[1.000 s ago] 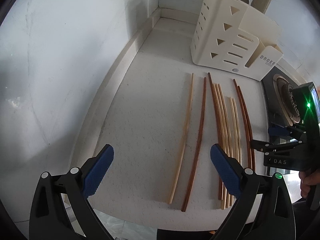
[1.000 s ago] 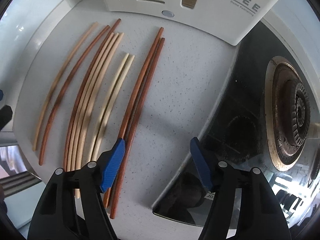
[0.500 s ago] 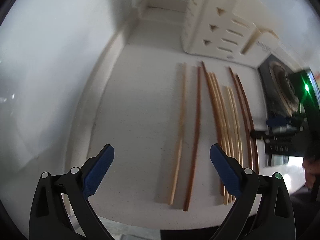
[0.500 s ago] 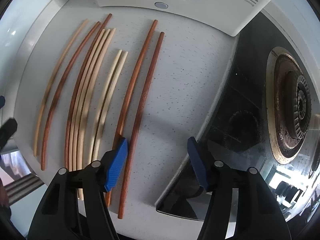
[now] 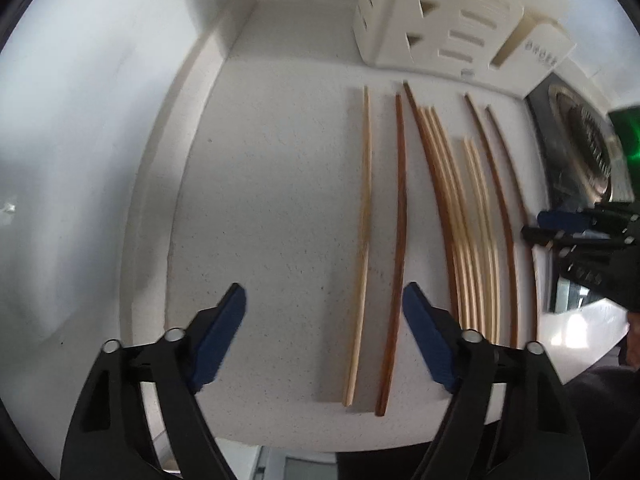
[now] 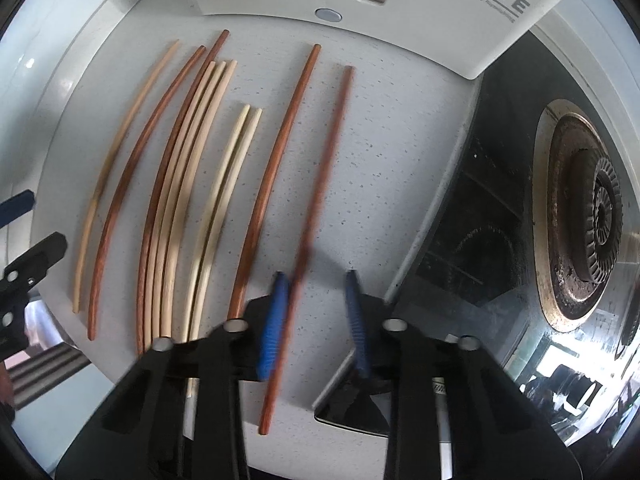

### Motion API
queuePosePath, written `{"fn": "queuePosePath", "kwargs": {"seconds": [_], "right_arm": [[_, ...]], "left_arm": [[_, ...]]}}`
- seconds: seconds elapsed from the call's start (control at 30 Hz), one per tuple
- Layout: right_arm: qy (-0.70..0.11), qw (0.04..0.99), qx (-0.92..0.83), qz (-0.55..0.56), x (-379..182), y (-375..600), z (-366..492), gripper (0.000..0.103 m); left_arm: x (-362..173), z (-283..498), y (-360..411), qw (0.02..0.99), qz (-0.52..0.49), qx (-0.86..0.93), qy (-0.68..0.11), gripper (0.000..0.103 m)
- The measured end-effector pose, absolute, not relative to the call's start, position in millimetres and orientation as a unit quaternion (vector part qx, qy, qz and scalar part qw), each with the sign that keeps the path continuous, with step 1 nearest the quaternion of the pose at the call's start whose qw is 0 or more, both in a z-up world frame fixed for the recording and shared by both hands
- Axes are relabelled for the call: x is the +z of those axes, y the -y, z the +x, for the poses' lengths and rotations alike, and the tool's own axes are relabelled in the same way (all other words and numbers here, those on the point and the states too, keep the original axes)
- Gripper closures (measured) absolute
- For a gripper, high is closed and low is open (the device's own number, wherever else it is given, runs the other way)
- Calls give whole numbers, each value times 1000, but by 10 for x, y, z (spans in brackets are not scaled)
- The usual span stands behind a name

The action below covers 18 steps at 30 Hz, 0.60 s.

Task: Organize utensils
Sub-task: 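Close the right tool on the reddish chopstick while the left tool grasps the pale chopstick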

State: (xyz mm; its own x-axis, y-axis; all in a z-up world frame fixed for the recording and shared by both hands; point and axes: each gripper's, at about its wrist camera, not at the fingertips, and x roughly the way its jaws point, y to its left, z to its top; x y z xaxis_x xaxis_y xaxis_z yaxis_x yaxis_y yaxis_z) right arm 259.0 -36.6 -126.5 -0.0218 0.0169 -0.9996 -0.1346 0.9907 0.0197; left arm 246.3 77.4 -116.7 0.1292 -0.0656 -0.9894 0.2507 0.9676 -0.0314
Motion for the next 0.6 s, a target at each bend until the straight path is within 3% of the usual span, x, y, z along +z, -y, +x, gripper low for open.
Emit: {"fn": "queuePosePath", "kwargs": {"seconds": [0.17, 0.3, 0.6], "right_arm": [[-714, 697, 61, -36, -1334, 282, 2549, 93], [-715, 695, 73, -32, -1370, 405, 2517, 94], [-723, 685, 88, -22, -1380, 481, 2632, 96]], "left_arm": [[-1273, 2495, -695, 725, 79, -115, -675, 35], [-1332, 2551, -658, 717, 93, -110, -682, 47], [-1425, 2838, -538, 671, 124, -137, -718, 52]]}}
